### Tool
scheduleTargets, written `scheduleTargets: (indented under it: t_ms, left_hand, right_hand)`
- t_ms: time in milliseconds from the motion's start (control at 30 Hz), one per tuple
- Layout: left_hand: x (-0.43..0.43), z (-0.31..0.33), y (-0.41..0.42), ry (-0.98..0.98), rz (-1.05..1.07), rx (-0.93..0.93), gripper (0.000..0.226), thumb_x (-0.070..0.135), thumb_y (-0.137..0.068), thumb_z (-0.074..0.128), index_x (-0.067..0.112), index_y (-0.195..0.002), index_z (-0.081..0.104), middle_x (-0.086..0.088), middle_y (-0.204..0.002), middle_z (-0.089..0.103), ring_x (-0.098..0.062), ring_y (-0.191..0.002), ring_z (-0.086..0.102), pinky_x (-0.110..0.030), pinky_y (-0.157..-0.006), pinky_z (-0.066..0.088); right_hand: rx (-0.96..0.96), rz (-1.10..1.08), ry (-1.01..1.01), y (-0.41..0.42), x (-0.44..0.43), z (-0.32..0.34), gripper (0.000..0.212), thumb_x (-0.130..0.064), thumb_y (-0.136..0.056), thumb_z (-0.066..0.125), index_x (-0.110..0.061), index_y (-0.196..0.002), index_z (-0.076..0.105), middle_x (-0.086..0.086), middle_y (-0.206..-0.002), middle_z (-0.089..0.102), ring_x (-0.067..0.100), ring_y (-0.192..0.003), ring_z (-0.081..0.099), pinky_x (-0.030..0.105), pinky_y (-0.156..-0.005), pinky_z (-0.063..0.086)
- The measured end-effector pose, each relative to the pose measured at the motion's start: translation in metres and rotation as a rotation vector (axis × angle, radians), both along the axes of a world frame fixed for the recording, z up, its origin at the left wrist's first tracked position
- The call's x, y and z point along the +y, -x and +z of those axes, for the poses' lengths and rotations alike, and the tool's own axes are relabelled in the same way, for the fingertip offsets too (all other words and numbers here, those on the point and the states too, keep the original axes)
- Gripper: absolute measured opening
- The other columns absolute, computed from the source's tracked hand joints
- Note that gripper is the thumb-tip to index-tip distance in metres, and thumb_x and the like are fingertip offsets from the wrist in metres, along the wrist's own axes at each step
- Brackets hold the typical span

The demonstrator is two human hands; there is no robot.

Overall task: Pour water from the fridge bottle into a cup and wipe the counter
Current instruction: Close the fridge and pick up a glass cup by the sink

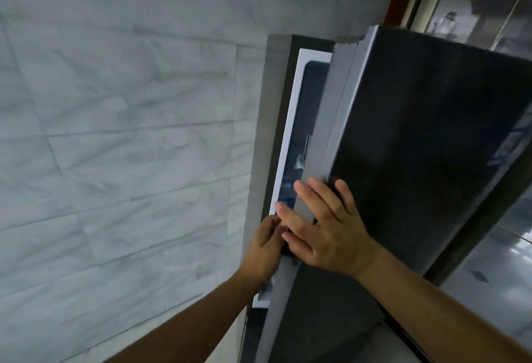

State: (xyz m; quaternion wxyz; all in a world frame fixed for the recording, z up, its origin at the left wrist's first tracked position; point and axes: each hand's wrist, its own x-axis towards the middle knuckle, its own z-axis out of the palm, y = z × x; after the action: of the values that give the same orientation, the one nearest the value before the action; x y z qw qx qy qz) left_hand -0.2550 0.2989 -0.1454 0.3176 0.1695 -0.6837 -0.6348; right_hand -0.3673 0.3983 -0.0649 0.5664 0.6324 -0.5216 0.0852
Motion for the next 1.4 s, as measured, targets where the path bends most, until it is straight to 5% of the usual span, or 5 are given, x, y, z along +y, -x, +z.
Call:
scheduleTargets:
  t_ms: [133,467,867,1167,1400]
  left_hand:
    - [-0.007,-0.002,-0.013,0.325,-0.005,0.072,0.047,0.03,-0.096,0.064,0.022,-0.138,0.046,0.018,-0.127,0.06,-0.009,-0.119,0.061,-0.019,-0.096,0.05]
    - [-0.096,-0.016,0.057,0.915,0.304,-0.185,0.08,0.059,-0.089,0.058,0.014,-0.151,0.033,-0.008,-0.154,0.039,-0.024,-0.144,0.035,-0.047,-0.114,0.036]
    - [-0.129,-0.008,0.063,0.816,0.074,-0.166,0.08,0.052,-0.078,0.073,0.012,-0.14,0.042,-0.007,-0.13,0.052,-0.019,-0.114,0.052,-0.036,-0.094,0.051]
    - [-0.103,0.001,-0.003,0.692,-0.145,-0.309,0.065,0.035,-0.081,0.079,0.014,-0.135,0.048,-0.012,-0.135,0.049,-0.03,-0.125,0.048,-0.045,-0.102,0.045]
    - [0.003,0.006,-0.02,0.864,-0.432,-0.283,0.038,0.036,-0.085,0.074,0.015,-0.115,0.062,-0.003,-0.107,0.059,-0.024,-0.102,0.058,-0.033,-0.083,0.044]
  right_hand:
    - [-0.216,0.046,0.213,0.011,-0.035,-0.011,0.083,-0.057,-0.093,0.05,-0.024,-0.159,0.011,0.009,-0.167,0.0,0.029,-0.154,0.004,0.053,-0.123,0.009]
    - [-0.506,-0.217,0.168,0.036,-0.114,-0.016,0.069,-0.038,-0.097,0.046,-0.001,-0.151,0.023,0.021,-0.158,0.02,0.031,-0.153,0.007,0.056,-0.122,0.017]
    - [-0.568,-0.412,0.158,0.012,-0.117,-0.004,0.07,-0.035,-0.094,0.055,-0.003,-0.15,0.027,0.019,-0.156,0.025,0.035,-0.148,0.024,0.055,-0.12,0.024]
    - [-1.091,-0.695,-0.282,-0.08,-0.013,-0.002,0.039,-0.038,-0.096,0.055,-0.013,-0.125,0.057,0.008,-0.111,0.062,0.026,-0.102,0.058,0.039,-0.09,0.048]
    - [-1.688,-1.134,-0.491,-0.158,0.132,-0.022,0.055,-0.048,-0.097,0.053,-0.024,-0.144,0.041,0.005,-0.136,0.05,0.027,-0.12,0.054,0.032,-0.086,0.042]
